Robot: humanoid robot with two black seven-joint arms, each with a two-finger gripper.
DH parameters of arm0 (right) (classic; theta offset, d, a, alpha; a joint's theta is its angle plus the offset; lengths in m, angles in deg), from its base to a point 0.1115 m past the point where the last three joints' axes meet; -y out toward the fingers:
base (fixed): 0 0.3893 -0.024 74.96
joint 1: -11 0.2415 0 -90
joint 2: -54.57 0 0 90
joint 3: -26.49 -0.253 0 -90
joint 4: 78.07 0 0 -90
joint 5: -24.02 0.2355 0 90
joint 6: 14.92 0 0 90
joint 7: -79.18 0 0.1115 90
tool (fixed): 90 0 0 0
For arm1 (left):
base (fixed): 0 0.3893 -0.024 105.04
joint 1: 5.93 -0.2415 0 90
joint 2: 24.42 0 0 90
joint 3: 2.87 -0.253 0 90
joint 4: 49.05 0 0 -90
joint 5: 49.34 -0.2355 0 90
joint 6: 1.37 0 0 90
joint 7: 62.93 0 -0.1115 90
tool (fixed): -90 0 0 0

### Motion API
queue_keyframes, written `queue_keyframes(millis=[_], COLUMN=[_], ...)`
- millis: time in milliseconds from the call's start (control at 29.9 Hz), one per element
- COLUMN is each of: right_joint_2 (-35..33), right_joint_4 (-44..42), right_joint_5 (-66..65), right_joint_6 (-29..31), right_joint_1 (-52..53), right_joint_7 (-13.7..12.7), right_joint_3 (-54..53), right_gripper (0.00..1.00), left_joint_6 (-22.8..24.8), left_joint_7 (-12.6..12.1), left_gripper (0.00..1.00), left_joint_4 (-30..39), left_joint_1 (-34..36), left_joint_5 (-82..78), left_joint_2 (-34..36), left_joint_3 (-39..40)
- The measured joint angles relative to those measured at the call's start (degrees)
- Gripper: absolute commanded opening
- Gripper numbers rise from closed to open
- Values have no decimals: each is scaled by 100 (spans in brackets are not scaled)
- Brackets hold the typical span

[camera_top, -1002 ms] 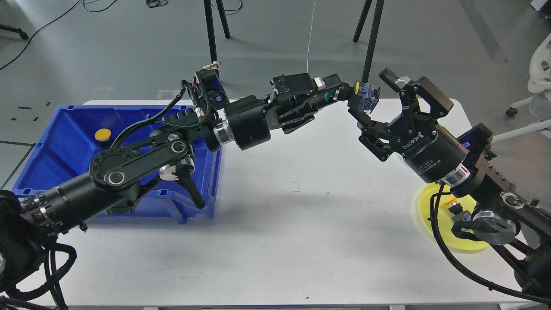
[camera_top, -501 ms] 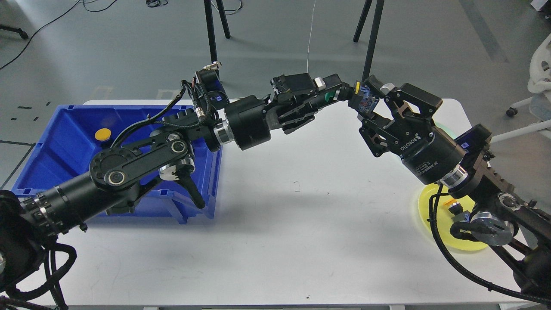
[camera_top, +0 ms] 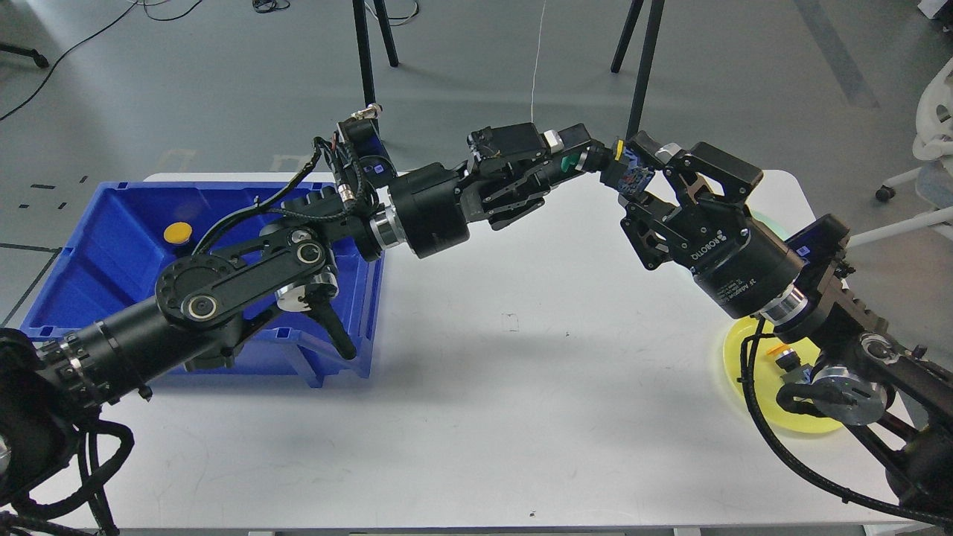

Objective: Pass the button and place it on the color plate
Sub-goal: 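Open the left gripper and pull the right gripper away with the button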

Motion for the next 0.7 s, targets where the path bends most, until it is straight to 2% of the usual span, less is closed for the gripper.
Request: queue_keyframes(millis=[401,568,702], right_joint_2=[-9,-7,202], right_joint_4=[-22,-316,-938], right_joint_5=[38,94,470], right_joint_6=[-166,-463,-732], right_joint_1=[-116,-525,-808], right_joint_7=[3,3,2], right_joint_3=[-174,-930,-1528], right_gripper=[9,9,9], left_joint_6=[-2,-2,-1], left_joint_7=[6,7,7], left_gripper=[82,82,82], left_joint_4=[-1,-1,-1], left_joint_1=[-10,-18,-19], left_joint_5=[54,71,72], left_joint_2=[-8,0,1], left_joint_3=[26,35,35])
